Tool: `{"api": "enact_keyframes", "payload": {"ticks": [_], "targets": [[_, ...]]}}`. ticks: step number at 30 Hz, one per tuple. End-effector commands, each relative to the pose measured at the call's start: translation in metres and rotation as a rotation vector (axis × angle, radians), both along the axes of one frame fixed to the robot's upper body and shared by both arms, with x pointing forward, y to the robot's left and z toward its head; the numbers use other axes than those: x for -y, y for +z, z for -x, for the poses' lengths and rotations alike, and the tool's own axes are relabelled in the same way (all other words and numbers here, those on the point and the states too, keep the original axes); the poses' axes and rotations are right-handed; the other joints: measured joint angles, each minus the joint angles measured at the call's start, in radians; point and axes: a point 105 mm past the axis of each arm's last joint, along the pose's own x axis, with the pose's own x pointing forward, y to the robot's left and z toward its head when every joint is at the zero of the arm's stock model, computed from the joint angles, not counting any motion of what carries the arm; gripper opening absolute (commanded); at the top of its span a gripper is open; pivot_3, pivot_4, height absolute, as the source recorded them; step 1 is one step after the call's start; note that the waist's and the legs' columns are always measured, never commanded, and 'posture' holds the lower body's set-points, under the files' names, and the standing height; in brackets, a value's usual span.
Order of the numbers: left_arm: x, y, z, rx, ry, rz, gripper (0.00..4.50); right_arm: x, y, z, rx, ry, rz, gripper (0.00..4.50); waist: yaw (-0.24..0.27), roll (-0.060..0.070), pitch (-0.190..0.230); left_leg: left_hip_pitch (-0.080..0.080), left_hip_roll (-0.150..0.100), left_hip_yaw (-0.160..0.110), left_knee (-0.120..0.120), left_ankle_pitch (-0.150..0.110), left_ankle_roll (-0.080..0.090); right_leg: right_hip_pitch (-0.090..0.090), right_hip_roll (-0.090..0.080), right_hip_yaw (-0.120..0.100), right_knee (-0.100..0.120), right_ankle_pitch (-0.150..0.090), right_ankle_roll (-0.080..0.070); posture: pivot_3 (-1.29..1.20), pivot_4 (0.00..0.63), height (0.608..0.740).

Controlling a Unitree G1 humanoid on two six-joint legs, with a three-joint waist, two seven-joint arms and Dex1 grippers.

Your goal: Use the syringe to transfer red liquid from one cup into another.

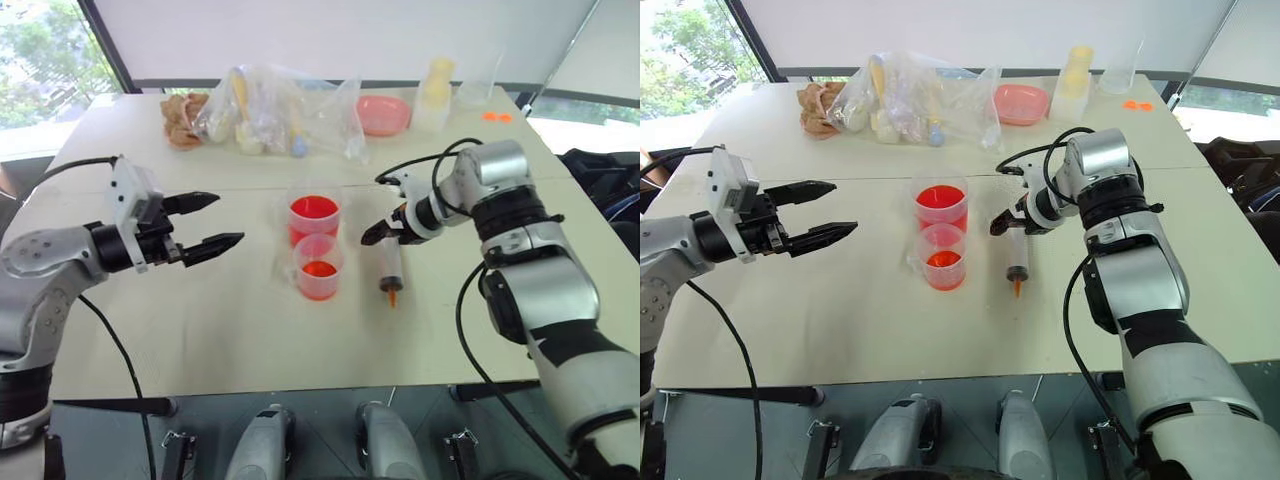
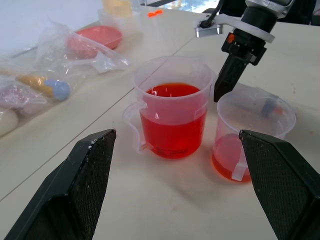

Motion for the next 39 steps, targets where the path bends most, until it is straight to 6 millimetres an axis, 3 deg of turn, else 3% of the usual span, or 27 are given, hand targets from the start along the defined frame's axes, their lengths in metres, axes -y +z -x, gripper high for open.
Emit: {"api": "enact_keyframes", "payload": {"ticks": [1,3,8,10,12,15,18,20,22,27,35,39], "targets": [[0.002,0.011,0.004,0.053,-0.005,0.004,4.16,0.008,-0.014,0.001,-0.02,-0.032,0.031,2.08,0.0,0.0,0.0,0.001,0.0,0.0,0.0,0.0,0.0,0.001,0.0,0.0,0.0,0.0,0.0,0.0,0.15,0.74],[0.001,0.011,0.004,0.053,-0.003,0.004,4.16,0.011,-0.019,0.002,-0.029,-0.041,0.039,1.48,0.0,-0.001,-0.001,0.002,0.0,0.0,0.0,0.0,0.0,0.002,0.001,0.0,0.0,0.0,0.0,0.0,0.15,0.74],[-0.006,0.015,0.001,0.043,-0.002,0.013,4.16,0.018,-0.011,-0.001,0.04,-0.058,-0.029,1.47,0.005,-0.003,-0.003,0.003,0.001,-0.001,0.001,0.0,0.0,0.004,0.001,0.0,0.0,0.001,-0.001,0.0,0.15,0.74],[-0.016,0.019,-0.007,0.035,0.044,0.063,4.16,0.015,0.028,-0.019,0.26,-0.036,-0.148,1.47,0.004,-0.003,-0.003,0.003,0.0,-0.001,0.001,0.0,0.0,0.005,0.001,0.0,0.0,0.001,-0.001,0.0,0.15,0.74],[-0.028,0.022,-0.018,0.033,0.1,0.103,4.16,0.014,0.083,-0.028,0.551,0.036,-0.203,1.47,0.004,-0.002,-0.001,0.003,0.0,0.0,0.002,0.0,0.0,0.004,0.001,0.0,0.0,0.002,-0.002,0.0,0.15,0.74],[-0.031,0.028,-0.033,0.05,0.122,0.108,4.16,0.006,0.15,-0.011,0.916,0.222,-0.217,1.47,0.003,0.002,0.002,0.001,0.0,0.0,0.002,0.001,-0.001,0.001,0.001,0.0,0.001,0.003,0.001,0.0,0.15,0.74],[-0.028,0.045,-0.047,0.09,0.104,0.112,4.16,-0.009,0.18,0.013,1.194,0.408,-0.105,1.47,0.002,0.0,0.001,0.001,0.002,0.0,0.001,0.001,-0.001,0.001,0.004,-0.001,0.0,0.003,0.001,0.0,0.15,0.74],[-0.026,0.054,-0.06,0.121,0.133,0.08,4.16,-0.017,0.185,0.018,1.366,0.461,0.057,1.47,0.0,-0.002,-0.001,0.001,0.003,0.001,0.001,0.001,-0.001,0.001,0.007,-0.001,-0.001,0.003,0.001,0.0,0.15,0.74],[-0.024,0.063,-0.068,0.141,0.117,0.049,4.16,-0.039,0.185,0.026,1.509,0.539,0.127,1.47,-0.003,-0.002,-0.001,0.001,0.004,0.002,0.001,0.001,-0.001,0.001,0.007,-0.001,-0.001,0.003,0.001,0.0,0.15,0.74],[-0.016,0.092,-0.081,0.221,0.074,0.019,4.16,-0.085,0.179,0.04,1.592,0.482,-0.198,1.47,-0.018,-0.002,0.0,0.001,0.004,0.002,0.001,0.002,-0.003,0.0,0.007,0.0,0.001,0.004,0.0,0.0,0.15,0.74],[-0.007,0.13,-0.075,0.328,0.028,-0.025,4.16,-0.107,0.174,0.028,1.547,0.347,-0.365,1.47,-0.019,-0.002,0.0,0.0,0.004,-0.002,0.001,0.002,-0.003,0.0,0.007,0.0,0.001,0.004,0.0,0.0,0.15,0.74],[0.003,0.147,-0.07,0.383,-0.008,-0.014,4.16,-0.115,0.156,0.024,1.49,0.36,-0.377,1.47,-0.021,-0.002,0.0,0.0,0.004,-0.002,0.001,0.002,-0.003,-0.001,0.007,0.0,0.002,0.004,0.0,0.0,0.15,0.74]]}}
